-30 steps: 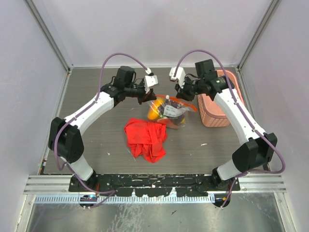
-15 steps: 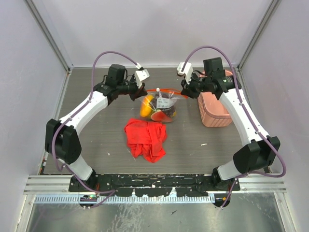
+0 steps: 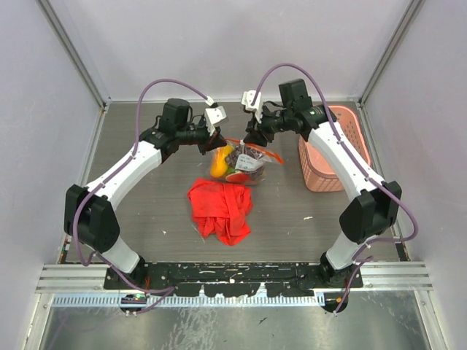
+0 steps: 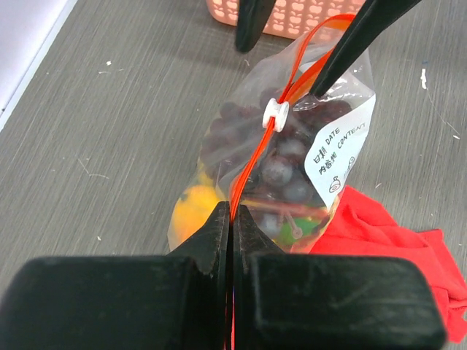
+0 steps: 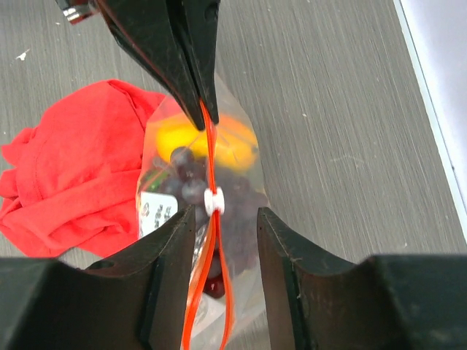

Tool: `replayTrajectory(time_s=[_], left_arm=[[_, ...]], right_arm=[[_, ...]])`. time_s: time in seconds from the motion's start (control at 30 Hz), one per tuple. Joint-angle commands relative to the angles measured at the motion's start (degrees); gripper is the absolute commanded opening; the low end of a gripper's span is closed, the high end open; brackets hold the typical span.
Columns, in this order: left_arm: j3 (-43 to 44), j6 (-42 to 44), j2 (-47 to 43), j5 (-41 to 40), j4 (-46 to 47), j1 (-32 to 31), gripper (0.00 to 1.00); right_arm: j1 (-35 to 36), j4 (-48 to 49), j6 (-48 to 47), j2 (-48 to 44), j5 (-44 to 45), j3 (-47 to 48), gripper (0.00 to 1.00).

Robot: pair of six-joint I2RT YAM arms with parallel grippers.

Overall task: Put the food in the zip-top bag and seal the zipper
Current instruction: Zip the zipper food storage bag at the center of the board.

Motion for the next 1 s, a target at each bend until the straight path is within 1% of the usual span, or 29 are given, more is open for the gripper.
replayTrajectory(time_s=[0.0,0.23,0.3,0.4,0.5,0.57,0.67,0.7,0.97], left_arm=[[0.1,-0.8,-3.9,2.4,4.6,-0.2,0.0],[-0.1,-0.8,-4.0,2.2,4.5,-0.2,0.0],[-0.1,-0.6,-4.0,2.1,4.4,-0.2,0.0],[-0.1,-0.5,-4.1,2.1,4.3,-0.2,0.0],[-0.1,-0.2,-4.1,1.7,3.9,-0.3,0.0],[-0.1,0.2,-4.1,0.9,3.4,-0.2,0.0],[0.1,1.0,-4.1,-0.9,2.3,-0.2,0.0],[0.2,1.3,-4.2,-1.5,2.0,-0.2,0.0],[-0.1,1.7,-4.0,-3.7,0.8,0.8,0.0]], right_arm=[[1.4,1.6,-1.6,2.3,-3.9,4.2,0.45],[2.0,-0.9,-2.7,5.1,-5.2,5.6,0.44],[2.0,-1.4,-3.0,5.5,-5.2,5.5,0.42],[2.0,-1.9,-3.3,6.2,-4.5,5.4,0.34],[2.0,-3.4,-3.7,6.8,-3.5,6.0,0.23],[2.0,-4.3,-4.0,6.8,-2.5,6.1,0.13],[2.0,-6.3,-4.7,6.6,0.4,6.3,0.02],[1.9,-7.0,-4.9,6.5,1.4,6.2,0.01],[0.0,-9.6,-4.6,4.1,7.5,4.9,0.01]])
